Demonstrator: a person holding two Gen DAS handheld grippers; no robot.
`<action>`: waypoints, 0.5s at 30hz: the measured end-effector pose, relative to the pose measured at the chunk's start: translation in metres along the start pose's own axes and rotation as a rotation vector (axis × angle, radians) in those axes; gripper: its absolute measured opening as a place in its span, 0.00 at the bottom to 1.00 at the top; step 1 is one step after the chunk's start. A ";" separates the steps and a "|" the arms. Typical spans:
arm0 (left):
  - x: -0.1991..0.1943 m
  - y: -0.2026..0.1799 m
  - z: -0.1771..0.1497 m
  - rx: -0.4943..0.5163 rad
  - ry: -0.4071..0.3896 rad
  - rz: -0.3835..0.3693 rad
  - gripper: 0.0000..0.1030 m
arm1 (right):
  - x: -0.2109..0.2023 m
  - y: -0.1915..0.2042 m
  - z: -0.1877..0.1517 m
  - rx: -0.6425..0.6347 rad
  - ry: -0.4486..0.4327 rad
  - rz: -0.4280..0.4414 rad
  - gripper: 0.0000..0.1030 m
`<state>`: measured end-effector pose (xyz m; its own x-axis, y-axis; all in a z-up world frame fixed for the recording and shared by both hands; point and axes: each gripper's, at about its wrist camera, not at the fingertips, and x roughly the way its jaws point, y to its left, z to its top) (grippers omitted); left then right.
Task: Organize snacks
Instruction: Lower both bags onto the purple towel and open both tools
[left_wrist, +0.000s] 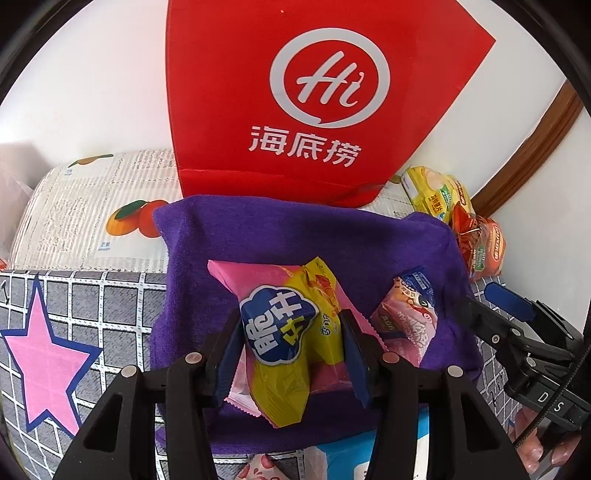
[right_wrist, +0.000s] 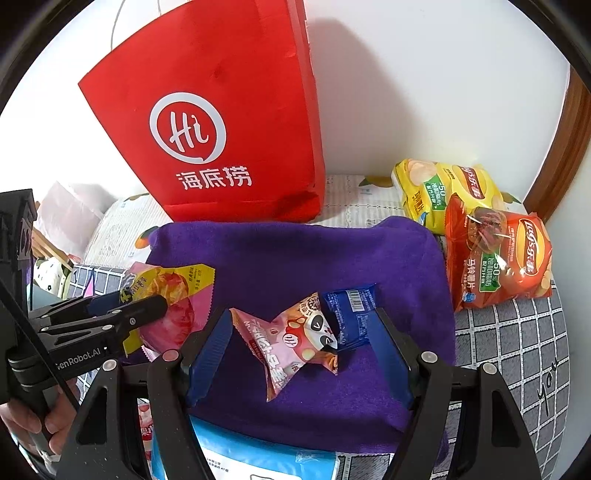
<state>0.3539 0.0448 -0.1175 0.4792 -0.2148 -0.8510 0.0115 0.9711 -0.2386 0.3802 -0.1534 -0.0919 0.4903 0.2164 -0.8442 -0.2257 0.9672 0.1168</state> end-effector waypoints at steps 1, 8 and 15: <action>0.000 -0.001 0.000 0.003 0.002 0.001 0.47 | 0.000 0.000 0.000 0.000 0.000 0.000 0.73; -0.006 -0.003 0.001 0.020 -0.028 -0.007 0.53 | -0.001 0.000 -0.001 -0.005 -0.001 0.001 0.73; -0.016 -0.002 0.002 0.012 -0.056 -0.010 0.53 | -0.004 0.000 -0.002 -0.009 -0.010 0.001 0.73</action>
<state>0.3484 0.0467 -0.1027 0.5274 -0.2181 -0.8211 0.0263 0.9702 -0.2408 0.3771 -0.1542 -0.0896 0.4985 0.2184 -0.8389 -0.2333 0.9658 0.1128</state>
